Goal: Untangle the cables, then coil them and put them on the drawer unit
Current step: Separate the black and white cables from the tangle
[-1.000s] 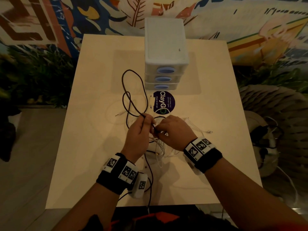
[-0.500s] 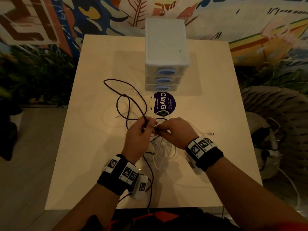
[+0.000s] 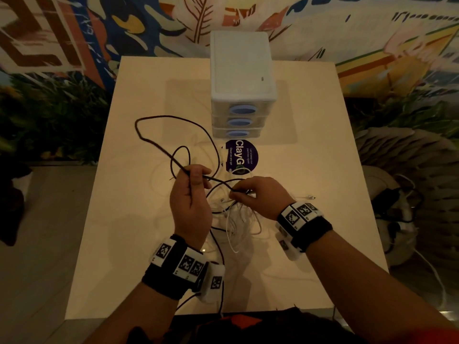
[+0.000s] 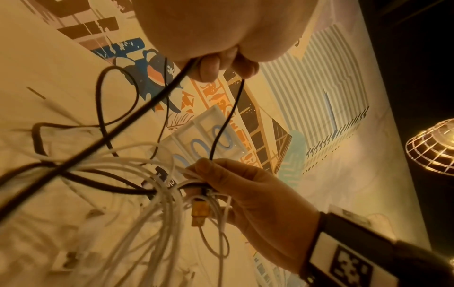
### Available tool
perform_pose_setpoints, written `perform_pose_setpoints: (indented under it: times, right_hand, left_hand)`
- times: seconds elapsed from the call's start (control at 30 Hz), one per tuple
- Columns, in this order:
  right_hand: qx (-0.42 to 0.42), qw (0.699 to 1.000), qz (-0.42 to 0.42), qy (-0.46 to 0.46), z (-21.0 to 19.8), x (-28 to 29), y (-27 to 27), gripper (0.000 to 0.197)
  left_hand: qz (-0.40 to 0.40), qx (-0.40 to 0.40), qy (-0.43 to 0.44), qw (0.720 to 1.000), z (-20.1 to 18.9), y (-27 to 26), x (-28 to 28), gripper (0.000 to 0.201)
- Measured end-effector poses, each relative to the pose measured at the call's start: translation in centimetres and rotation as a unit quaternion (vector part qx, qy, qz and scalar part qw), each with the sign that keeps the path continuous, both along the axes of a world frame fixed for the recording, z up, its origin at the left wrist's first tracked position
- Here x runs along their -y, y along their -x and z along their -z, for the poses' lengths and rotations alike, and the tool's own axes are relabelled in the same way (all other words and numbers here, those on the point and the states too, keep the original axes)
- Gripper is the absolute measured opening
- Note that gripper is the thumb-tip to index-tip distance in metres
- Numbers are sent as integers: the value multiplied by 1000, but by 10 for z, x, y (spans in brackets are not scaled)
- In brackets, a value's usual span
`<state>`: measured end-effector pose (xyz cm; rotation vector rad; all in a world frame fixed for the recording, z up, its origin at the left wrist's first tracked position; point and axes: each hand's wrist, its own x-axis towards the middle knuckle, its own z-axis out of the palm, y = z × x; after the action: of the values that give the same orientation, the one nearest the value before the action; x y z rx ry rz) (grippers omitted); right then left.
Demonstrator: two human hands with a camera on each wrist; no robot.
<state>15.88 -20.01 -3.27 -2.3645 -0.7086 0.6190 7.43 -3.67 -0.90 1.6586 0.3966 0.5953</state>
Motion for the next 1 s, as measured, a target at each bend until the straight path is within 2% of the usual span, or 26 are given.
perform_pose_setpoints:
  times: [0.13,0.23,0.33,0.47,0.53,0.6,0.67,0.7,0.8,0.87,1.0]
  right_hand:
    - [0,1000,3,-8,2,5,0,25]
    - [33,998,-5,-46,5,7,2,22]
    - [66,994,-2,-87,9,7,5,20]
    - [105,983,138,-51,9,13,6,45]
    - [55,983,171,36,2,18,4,55]
    - [-24,982,147,112,2,19,3,69]
    - [-79,983,134,98,6,17,2,80]
    - [-97,983,136,78,9,16,3,80]
    - [-94,986,127,54,18,7,6,52]
    - [-103,985,134,23,20,5,8,31]
    - [-148,970,180,-75,19,11,9,14]
  left_hand:
    - [2,-1,12,1000,-4,0,1,25]
    - [58,-53,23,997,0,-3,1,11]
    - [123,-106,-10,987,10,0,3,15]
    - [123,-94,-18,988,13,5,4,18]
    - [127,-82,-7,989,12,7,4,17]
    - [138,-80,12,987,11,8,3,17]
    - [155,-75,34,984,9,10,4,19]
    - [166,-72,43,983,8,10,4,20]
    - [188,-68,28,979,9,13,5,20]
    - [172,-69,5,983,13,13,3,19]
    - [97,-79,-21,992,24,15,-7,17]
